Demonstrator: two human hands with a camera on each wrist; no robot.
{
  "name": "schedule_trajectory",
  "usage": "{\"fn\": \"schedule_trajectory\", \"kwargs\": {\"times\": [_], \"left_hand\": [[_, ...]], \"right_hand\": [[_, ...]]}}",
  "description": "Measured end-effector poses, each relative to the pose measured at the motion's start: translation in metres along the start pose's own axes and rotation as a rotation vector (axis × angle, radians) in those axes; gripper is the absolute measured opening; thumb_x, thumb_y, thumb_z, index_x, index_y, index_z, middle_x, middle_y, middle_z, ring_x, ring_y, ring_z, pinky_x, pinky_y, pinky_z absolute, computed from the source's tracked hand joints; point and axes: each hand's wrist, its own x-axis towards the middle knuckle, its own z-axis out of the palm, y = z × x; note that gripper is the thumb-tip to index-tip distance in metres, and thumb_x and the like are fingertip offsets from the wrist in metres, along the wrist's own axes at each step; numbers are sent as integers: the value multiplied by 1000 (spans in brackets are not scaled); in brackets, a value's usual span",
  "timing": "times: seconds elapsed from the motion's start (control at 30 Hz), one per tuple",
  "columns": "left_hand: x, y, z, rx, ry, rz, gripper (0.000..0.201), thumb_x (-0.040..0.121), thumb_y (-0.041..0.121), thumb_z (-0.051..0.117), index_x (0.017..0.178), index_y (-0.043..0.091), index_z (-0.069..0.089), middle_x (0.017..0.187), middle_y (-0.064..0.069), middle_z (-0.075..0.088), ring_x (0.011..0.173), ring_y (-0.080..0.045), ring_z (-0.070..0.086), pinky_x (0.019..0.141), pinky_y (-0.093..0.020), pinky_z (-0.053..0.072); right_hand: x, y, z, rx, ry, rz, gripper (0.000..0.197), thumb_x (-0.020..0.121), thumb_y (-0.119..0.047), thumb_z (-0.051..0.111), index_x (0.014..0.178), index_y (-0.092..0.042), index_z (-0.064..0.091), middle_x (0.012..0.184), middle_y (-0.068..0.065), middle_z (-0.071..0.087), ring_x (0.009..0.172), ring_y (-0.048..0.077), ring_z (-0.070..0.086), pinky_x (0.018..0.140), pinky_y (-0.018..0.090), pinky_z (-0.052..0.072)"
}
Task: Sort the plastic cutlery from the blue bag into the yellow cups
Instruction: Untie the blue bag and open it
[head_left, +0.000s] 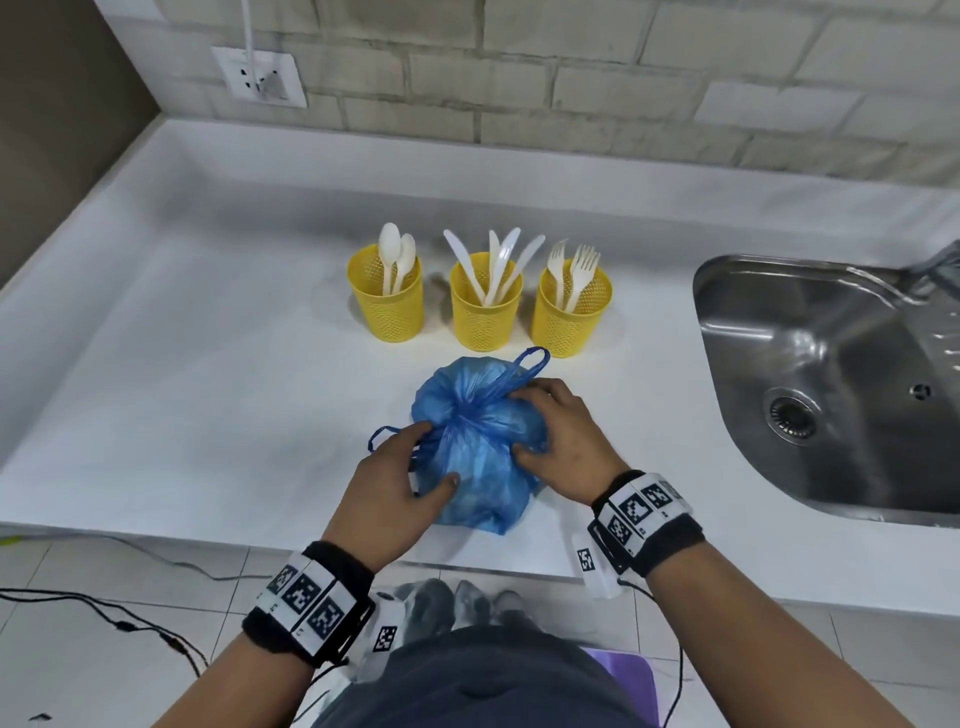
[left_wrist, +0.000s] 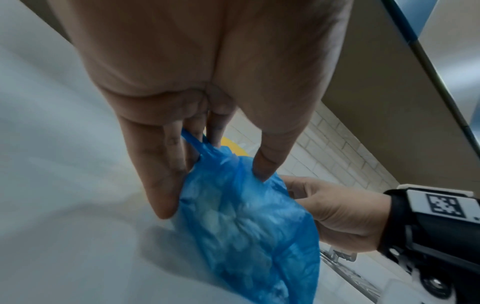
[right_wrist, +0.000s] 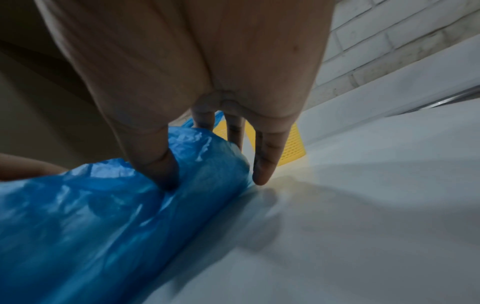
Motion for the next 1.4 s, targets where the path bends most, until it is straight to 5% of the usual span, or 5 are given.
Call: {"fn": "schedule_trajectory", "kwargs": {"times": [0.17,0.37,0.53,0.67,1.4], "left_hand": [[-8,31,-5,269,10,4,56,88,46,71,140,39,51,124,20,69,89,-4,72,88,-29,55],[-5,61,-42,331,377,47,20,90,37,71,110,36,68,84,20,72,63,-8,67,69,-30,53],[32,39,-36,256,241,139,25,89,23,74,113,33,70,112,8,63,90,-12,68,83,-32,55],[54,34,-13,285,83,220,34,86,16,74,117,29,72,120,4,58,103,-16,63,87,-34,56],[68,21,-17,179,304,146,8,90,15,73,93,22,74,85,6,70,73,-10,65,75,-31,56]], "right_hand": [[4,15,-20,-25,-41,-42,68,69,-36,65,135,-22,60,139,5,49,122,30,52,110,47,40],[-4,9,-28,-57,16,-64,57,78,-25,72,133,-22,57,138,4,41,122,31,44,109,35,35],[-16,-15,-17,-125,220,-147,22,84,-22,70,103,-15,61,110,2,45,102,25,45,88,35,45],[-11,-30,-6,-152,107,-174,26,90,-26,68,112,-14,61,116,7,49,109,30,49,89,39,48],[-32,2,-17,63,374,-194,5,92,-12,70,88,-14,69,96,-1,52,88,21,57,80,40,52]]}}
